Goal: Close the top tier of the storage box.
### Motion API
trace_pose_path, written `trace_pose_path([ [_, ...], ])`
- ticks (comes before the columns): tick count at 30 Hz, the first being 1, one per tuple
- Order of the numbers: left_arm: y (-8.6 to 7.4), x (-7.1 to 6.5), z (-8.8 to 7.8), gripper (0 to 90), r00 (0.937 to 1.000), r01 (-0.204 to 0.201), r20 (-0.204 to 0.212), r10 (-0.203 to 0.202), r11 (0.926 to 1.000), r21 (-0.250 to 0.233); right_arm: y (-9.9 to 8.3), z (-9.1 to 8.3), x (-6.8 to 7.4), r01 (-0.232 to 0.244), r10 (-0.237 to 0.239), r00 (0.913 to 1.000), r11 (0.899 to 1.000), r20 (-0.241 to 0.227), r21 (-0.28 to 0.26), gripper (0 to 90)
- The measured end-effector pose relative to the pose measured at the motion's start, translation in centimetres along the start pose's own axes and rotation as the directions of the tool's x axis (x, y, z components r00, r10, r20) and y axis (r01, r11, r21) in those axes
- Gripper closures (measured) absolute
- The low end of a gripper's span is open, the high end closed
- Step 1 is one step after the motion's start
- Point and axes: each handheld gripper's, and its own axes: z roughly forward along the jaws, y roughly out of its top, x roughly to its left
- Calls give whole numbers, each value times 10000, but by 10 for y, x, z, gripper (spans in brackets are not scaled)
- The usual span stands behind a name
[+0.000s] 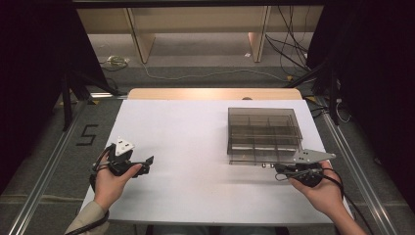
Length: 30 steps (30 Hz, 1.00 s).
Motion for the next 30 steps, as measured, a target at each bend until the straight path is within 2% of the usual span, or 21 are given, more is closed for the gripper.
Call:
trace_pose_path([
  [30, 1, -1, 0, 84, 10000, -72, 30, 72, 10000, 3, 3, 5, -3, 48, -49, 9994, 10000, 343, 13, 900],
])
